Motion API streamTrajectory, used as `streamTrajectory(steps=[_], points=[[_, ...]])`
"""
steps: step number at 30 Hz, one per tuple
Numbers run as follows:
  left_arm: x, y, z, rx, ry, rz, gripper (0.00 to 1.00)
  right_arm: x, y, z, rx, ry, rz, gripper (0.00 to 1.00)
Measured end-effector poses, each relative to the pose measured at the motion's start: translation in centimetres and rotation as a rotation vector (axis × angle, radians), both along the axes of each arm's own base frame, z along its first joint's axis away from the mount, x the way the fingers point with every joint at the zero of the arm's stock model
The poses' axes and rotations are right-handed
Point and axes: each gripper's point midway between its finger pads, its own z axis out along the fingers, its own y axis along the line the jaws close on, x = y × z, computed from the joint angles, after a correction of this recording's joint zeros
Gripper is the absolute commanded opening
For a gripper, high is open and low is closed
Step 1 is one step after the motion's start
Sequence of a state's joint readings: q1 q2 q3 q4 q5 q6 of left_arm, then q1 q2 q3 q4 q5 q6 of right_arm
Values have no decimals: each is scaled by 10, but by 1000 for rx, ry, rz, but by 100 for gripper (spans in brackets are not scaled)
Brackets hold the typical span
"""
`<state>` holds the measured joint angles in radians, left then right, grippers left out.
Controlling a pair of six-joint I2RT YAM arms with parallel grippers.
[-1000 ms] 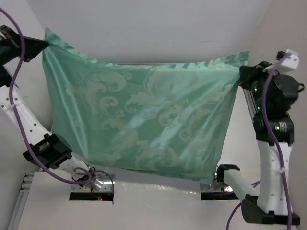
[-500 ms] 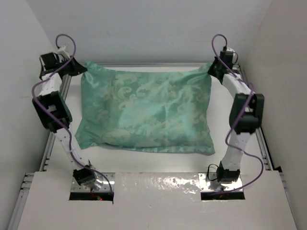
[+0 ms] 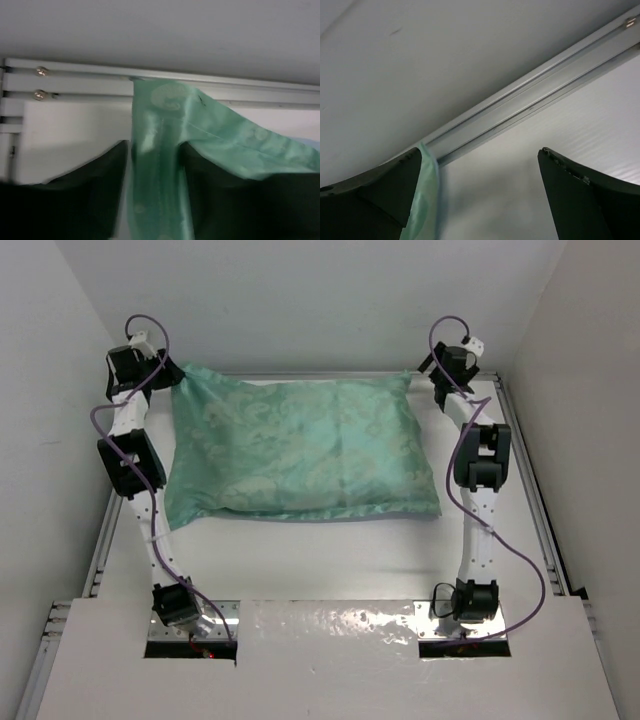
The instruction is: Put the pillow into the pillowcase
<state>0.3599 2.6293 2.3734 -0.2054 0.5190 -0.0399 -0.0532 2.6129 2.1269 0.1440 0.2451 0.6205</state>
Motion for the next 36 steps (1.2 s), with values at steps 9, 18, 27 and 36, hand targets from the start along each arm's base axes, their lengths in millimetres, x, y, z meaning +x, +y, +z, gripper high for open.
streamTrajectory(steps=[9, 18, 27, 36], points=[[-3, 47, 21, 173, 0, 163, 100, -85, -38, 26, -104, 190, -85, 99], [-92, 27, 160, 339, -27, 91, 100, -281, -10, 137, -144, 179, -23, 99], [-228, -33, 148, 304, 127, -32, 100, -424, -10, 71, -80, 284, -139, 99], [-314, -66, 8, 143, 530, -115, 100, -464, -20, 61, -44, 283, -269, 99]])
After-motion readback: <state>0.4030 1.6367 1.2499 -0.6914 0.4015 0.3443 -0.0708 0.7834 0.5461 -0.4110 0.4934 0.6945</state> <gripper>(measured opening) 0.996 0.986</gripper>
